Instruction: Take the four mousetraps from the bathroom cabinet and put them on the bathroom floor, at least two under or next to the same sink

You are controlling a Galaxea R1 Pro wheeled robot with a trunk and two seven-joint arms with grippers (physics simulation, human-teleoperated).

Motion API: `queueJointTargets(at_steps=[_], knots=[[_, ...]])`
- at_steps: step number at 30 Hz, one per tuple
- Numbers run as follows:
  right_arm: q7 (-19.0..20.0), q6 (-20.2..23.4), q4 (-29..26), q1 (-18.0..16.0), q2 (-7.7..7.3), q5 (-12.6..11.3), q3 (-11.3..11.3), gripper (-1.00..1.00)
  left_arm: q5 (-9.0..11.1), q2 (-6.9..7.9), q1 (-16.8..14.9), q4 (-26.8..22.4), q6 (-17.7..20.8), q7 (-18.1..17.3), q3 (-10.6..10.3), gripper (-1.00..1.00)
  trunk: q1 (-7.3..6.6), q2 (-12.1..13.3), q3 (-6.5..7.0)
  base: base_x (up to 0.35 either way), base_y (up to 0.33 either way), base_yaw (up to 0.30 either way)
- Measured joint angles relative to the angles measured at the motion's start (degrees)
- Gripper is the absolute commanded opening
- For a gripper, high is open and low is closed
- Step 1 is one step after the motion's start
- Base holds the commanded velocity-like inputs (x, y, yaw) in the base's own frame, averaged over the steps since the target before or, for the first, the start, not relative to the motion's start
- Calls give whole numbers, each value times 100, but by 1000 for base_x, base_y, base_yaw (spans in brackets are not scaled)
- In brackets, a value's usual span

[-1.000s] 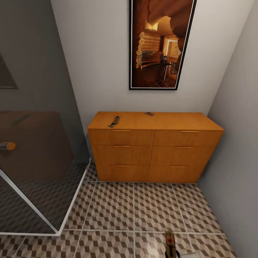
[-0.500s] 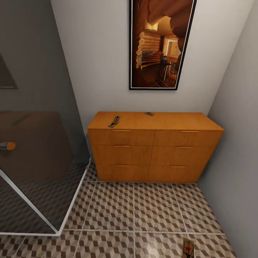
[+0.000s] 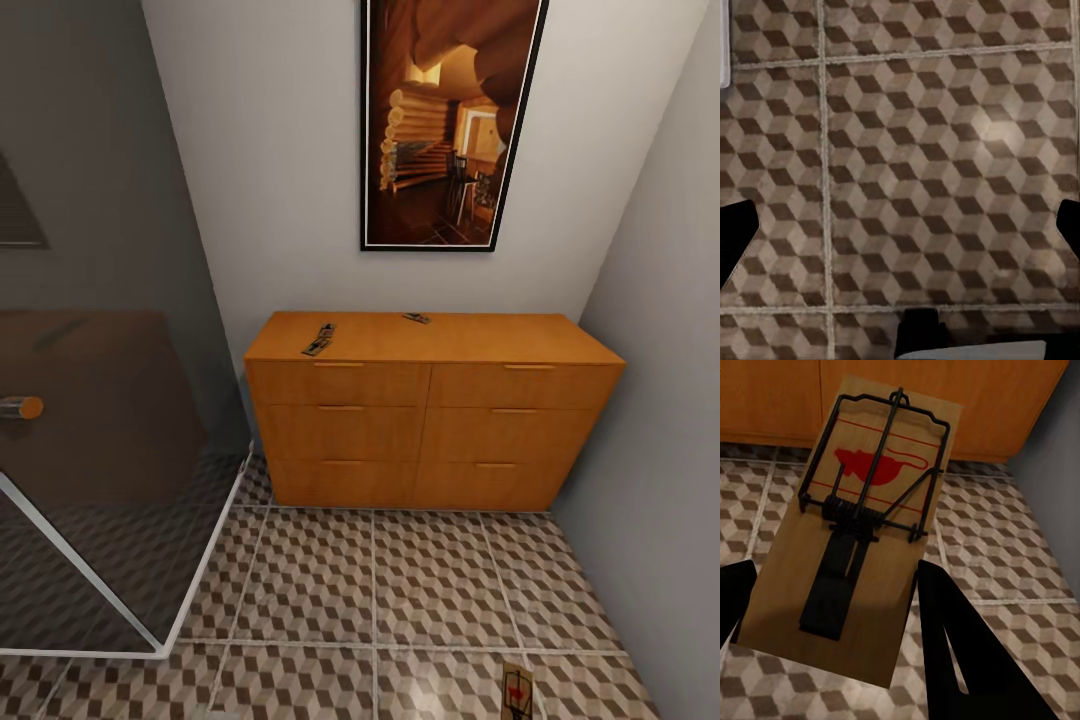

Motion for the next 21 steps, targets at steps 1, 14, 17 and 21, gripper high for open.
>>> queueJointTargets(at_steps=[1, 14, 17, 21], knots=[[-2, 0, 0, 0, -2, 1, 1, -100, 5, 3, 0, -567, 668, -10, -4, 100, 0, 0, 0, 0, 0, 0], [111, 1, 0, 1, -21, 5, 4, -100, 4, 34, -702, -4597, 4936, -194, -11, 100, 0, 0, 0, 0, 0, 0], [215, 1, 0, 2, -23, 2, 3, -100, 12, 35, -1287, -4744, 5213, -260, -13, 100, 0, 0, 0, 0, 0, 0], [295, 1, 0, 3, -27, 4, 4, -100, 28, 19, -2472, -4723, 5363, -283, -13, 100, 0, 0, 0, 0, 0, 0]])
